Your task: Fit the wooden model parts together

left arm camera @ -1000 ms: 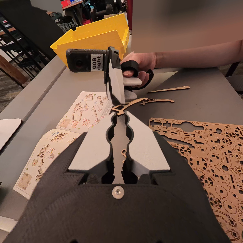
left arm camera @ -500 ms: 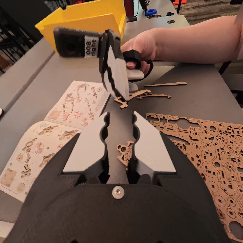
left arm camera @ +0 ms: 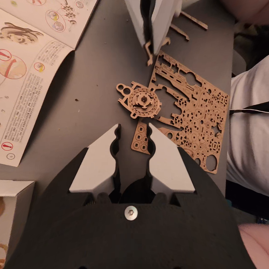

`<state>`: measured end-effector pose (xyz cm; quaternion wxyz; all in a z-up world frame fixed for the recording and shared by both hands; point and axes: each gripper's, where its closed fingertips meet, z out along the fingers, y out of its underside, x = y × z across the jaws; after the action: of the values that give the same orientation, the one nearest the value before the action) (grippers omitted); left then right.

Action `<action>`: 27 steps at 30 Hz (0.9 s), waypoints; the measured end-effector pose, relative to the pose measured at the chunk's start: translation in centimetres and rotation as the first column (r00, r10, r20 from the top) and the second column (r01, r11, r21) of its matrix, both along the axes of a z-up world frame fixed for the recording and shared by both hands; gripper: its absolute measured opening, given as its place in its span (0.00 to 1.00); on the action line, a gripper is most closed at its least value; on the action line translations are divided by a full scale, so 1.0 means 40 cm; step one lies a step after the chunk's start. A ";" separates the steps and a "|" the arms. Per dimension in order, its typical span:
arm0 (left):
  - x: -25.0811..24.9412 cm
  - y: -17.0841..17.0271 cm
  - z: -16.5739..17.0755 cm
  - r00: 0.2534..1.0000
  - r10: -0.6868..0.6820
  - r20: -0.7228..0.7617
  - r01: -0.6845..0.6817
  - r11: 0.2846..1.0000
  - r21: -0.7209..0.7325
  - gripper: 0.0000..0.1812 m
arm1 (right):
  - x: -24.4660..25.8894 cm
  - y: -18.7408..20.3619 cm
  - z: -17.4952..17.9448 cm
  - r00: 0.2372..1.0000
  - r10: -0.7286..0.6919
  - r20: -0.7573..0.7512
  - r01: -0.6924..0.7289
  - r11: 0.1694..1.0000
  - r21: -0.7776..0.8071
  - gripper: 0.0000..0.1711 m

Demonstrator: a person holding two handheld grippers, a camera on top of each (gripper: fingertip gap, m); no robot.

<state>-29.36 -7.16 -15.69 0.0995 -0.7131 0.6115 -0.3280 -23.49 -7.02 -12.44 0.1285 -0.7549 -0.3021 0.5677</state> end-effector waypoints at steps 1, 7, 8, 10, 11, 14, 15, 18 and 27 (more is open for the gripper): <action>0.000 -0.006 0.001 1.000 -0.007 -0.002 0.007 1.000 -0.014 0.18 | -0.004 0.002 -0.014 1.000 -0.003 0.027 0.003 1.000 0.006 0.00; -0.003 -0.033 0.018 1.000 -0.012 -0.005 0.012 0.995 -0.096 0.19 | -0.021 -0.005 -0.052 0.991 0.016 0.133 -0.022 0.999 0.045 0.00; 0.003 -0.037 0.022 1.000 -0.011 0.001 0.011 0.995 -0.100 0.21 | -0.022 -0.006 -0.056 0.989 0.014 0.149 -0.022 0.998 0.052 0.00; 0.018 -0.038 0.019 1.000 -0.003 -0.003 0.002 0.996 -0.090 0.33 | -0.023 -0.003 -0.066 0.983 0.005 0.183 -0.017 0.998 0.065 0.00; 0.027 -0.036 0.017 1.000 0.004 -0.004 -0.004 0.997 -0.080 0.35 | -0.024 -0.006 -0.070 0.981 0.008 0.196 -0.021 0.997 0.068 0.00; 0.051 -0.034 0.018 1.000 0.020 -0.001 -0.020 0.999 -0.045 0.42 | -0.023 -0.009 -0.076 0.974 0.004 0.225 -0.019 0.998 0.068 0.01; 0.056 -0.030 0.015 1.000 0.024 -0.008 -0.024 1.000 -0.017 0.43 | -0.022 -0.012 -0.076 0.972 0.004 0.233 -0.019 0.998 0.062 0.00; 0.067 -0.018 0.005 0.999 0.037 -0.033 -0.034 0.997 0.073 0.45 | -0.019 -0.018 -0.077 0.967 -0.008 0.253 -0.005 0.999 0.049 0.00; 0.062 0.045 -0.011 0.995 0.084 -0.049 -0.069 0.968 0.243 0.37 | -0.016 -0.065 -0.065 0.965 0.046 0.258 -0.043 0.999 -0.018 0.00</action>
<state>-26.87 -5.37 -16.12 0.1799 -0.7281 0.6215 -0.2263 -24.12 -9.61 -15.02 0.0706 -0.8163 -0.3297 0.4689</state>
